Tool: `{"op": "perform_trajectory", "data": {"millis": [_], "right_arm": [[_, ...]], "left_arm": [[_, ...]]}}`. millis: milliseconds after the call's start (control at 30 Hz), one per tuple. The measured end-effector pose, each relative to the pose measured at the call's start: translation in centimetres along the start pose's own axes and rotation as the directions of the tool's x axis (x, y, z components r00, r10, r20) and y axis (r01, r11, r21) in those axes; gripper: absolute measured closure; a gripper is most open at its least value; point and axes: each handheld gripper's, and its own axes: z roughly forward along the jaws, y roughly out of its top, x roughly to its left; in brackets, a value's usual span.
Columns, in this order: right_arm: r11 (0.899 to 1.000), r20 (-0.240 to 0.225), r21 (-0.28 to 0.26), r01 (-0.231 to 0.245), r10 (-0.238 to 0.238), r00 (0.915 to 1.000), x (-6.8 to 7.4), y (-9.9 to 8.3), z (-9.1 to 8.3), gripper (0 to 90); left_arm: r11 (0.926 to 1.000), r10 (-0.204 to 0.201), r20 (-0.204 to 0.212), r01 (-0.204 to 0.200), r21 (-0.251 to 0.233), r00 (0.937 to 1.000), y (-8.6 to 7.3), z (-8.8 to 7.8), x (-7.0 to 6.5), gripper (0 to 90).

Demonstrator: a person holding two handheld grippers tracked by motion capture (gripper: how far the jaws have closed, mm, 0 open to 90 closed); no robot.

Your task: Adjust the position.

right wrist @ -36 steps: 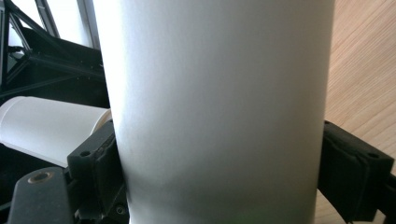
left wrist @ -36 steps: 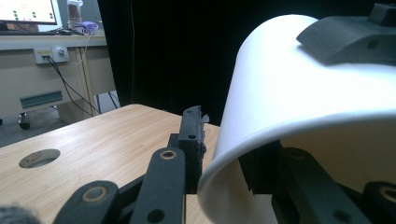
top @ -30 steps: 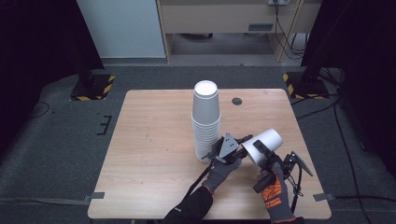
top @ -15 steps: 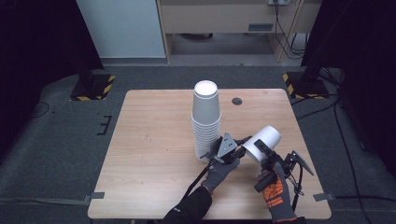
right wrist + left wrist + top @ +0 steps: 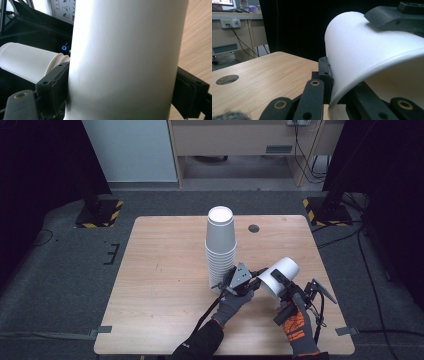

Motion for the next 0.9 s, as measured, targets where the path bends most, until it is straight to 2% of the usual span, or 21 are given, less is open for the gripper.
{"op": "perform_trajectory", "data": {"millis": [100,233,667,900], "right_arm": [[1.000,0.001,-0.006,0.017,-0.017,0.9999,0.03,0.15,-0.06,14.4],[1.000,-0.001,-0.006,0.016,-0.016,0.9999,0.08,0.31,-0.19,15.3],[0.999,-0.011,-0.006,-0.032,0.032,0.9994,-0.04,0.19,-0.13,15.9],[1.000,0.004,-0.005,-0.014,0.014,0.9999,-0.08,0.25,-0.12,14.8]], "left_arm": [[1.0000,0.006,0.008,-0.006,0.004,1.0000,0.08,-0.15,-0.09,86.2],[1.0000,0.005,0.011,-0.005,0.003,0.9999,0.10,-0.36,-0.21,85.7],[0.9988,-0.015,0.005,0.015,-0.047,0.9999,-0.06,-0.66,-0.36,83.1],[0.9994,-0.015,0.011,0.015,-0.031,0.9998,-0.13,-0.66,-0.28,84.0]]}}
